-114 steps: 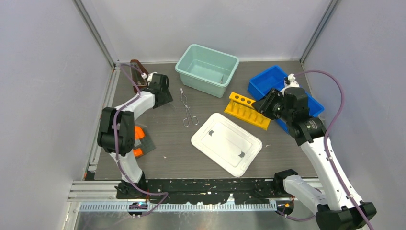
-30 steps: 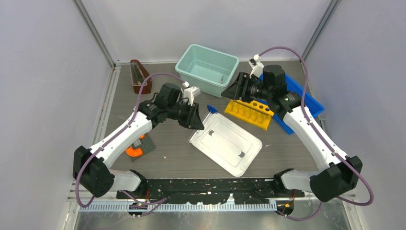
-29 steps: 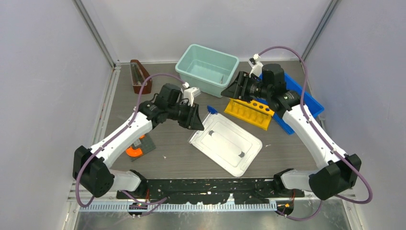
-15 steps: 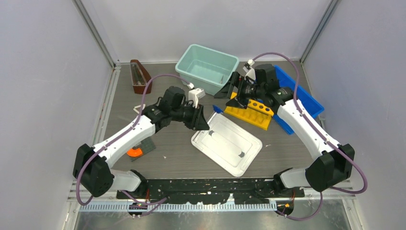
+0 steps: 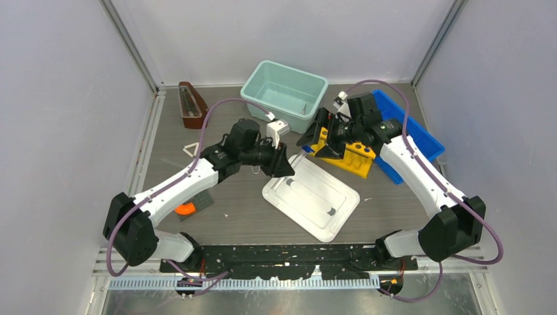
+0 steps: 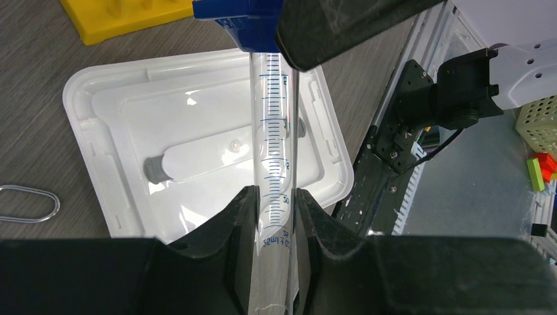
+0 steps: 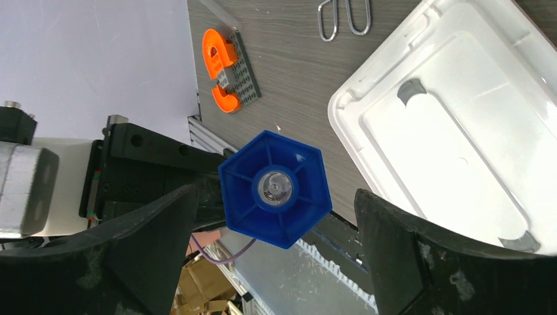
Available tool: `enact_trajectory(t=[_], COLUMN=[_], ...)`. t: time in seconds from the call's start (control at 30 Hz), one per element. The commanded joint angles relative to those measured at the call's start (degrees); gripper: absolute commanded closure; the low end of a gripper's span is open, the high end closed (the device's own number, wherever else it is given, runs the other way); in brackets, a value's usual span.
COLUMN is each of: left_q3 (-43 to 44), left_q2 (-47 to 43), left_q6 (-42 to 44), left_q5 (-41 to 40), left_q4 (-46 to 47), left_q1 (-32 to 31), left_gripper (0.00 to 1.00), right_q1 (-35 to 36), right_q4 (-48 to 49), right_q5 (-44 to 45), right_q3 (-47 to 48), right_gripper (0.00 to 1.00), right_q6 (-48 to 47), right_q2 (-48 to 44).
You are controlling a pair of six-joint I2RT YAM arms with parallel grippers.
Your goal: Organize the chemistry lab equipment
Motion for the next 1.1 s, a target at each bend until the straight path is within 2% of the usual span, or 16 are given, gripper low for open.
enact_trajectory(t=[0.0,0.2,0.4,0.9,1.07], left_q3=[0.17,-1.97,-3.64,-3.41,-3.35], left_q2=[0.40,-0.80,-1.79,-0.55,-0.36], left_q6=[3.10,4.64,5.22,5.61,5.62], left_q5=[0.99,2.11,2.81,4.19,3.92], left_q4=[6.78,9.67,11.11,12.41,12.28], left_q1=[-0.48,-0.57,-0.59,-0.57,-0.62], left_gripper=[0.87,0.86,0.86,0.86,0.86], right_q1=[-0.39,-1.33,-4.56,-4.69,-4.46], right_q4=[-4.09,-1.91,-0.51,-0.54,2.00], right_q5=[-1.05,-2.70,-5.96,-8.31,-10.93], right_q3=[3.15,2.00,1.89,1.81,0.80], right_gripper=[0.06,0.19,0.19,0.19,0.30], right_q6=[-2.43,-0.25,0.79,0.28,0.90], right_q2=[0.98,0.67,1.19,3.75,4.26])
